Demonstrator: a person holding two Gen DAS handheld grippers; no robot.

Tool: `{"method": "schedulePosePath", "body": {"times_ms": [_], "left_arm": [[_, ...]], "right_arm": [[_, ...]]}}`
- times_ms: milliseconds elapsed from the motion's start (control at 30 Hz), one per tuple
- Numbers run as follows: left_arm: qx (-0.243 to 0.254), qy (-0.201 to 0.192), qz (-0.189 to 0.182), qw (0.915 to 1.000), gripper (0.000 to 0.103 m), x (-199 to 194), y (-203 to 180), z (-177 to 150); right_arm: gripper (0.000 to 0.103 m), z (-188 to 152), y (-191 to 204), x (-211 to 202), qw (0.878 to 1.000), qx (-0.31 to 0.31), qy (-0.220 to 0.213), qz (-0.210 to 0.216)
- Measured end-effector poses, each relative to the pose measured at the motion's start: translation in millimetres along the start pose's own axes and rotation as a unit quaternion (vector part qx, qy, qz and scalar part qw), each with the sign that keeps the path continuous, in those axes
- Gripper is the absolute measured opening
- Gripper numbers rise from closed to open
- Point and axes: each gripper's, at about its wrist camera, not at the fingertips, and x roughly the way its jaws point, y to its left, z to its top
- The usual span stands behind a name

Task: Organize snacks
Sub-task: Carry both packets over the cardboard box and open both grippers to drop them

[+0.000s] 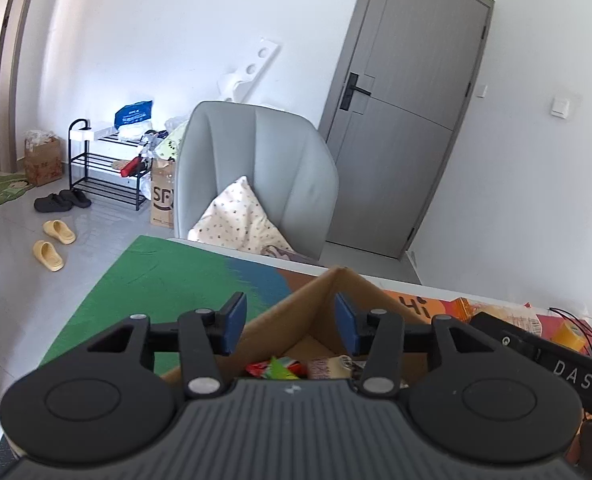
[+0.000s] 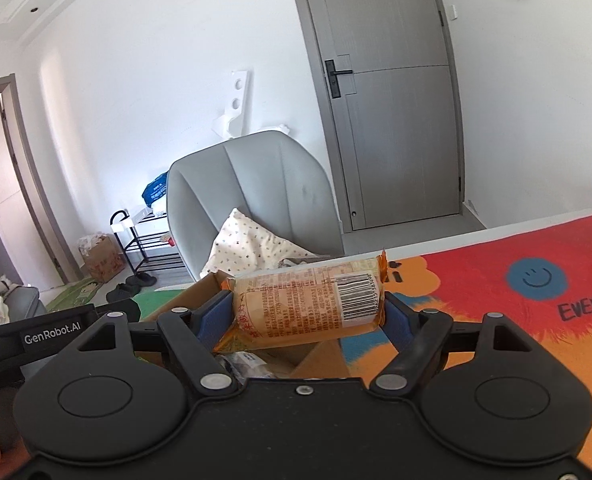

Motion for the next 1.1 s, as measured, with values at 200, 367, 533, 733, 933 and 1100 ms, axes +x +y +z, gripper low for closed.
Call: {"method": "schedulePosePath", "body": {"times_ms": [200,367,533,733,933,1100], "left_arm": [[-0.017,-0.006,0.019,0.9997,0.051,-5,20,2],[-0.024,-0.006,0.025,0.9994,0.053,-7,32,4],[-0.024,-0.007,0.035,0.9991,0.064,-10,39,4],[-0.025,-0.015,0.055,0.998,0.083,-13,42,3],[-0.021,-0.015,0.056,0.9981,0.088,-17,36,-1],[-0.013,-0.015,0.05,0.9985,0.089,-24,27,-7]], "right_arm": [[0.077,1,17,16,1.0,-0.008,0.012,0.011],[0.077,3,30,25,1.0,-0.013,0.018,0.022],[0.079,4,40,36,0.999,-0.015,0.026,0.038],[0.091,2,40,37,0.999,-0.001,0.03,0.041],[0.091,-2,28,23,0.999,0.011,0.029,0.021],[0.091,-7,18,8,0.999,0.018,0.029,0.009]]}}
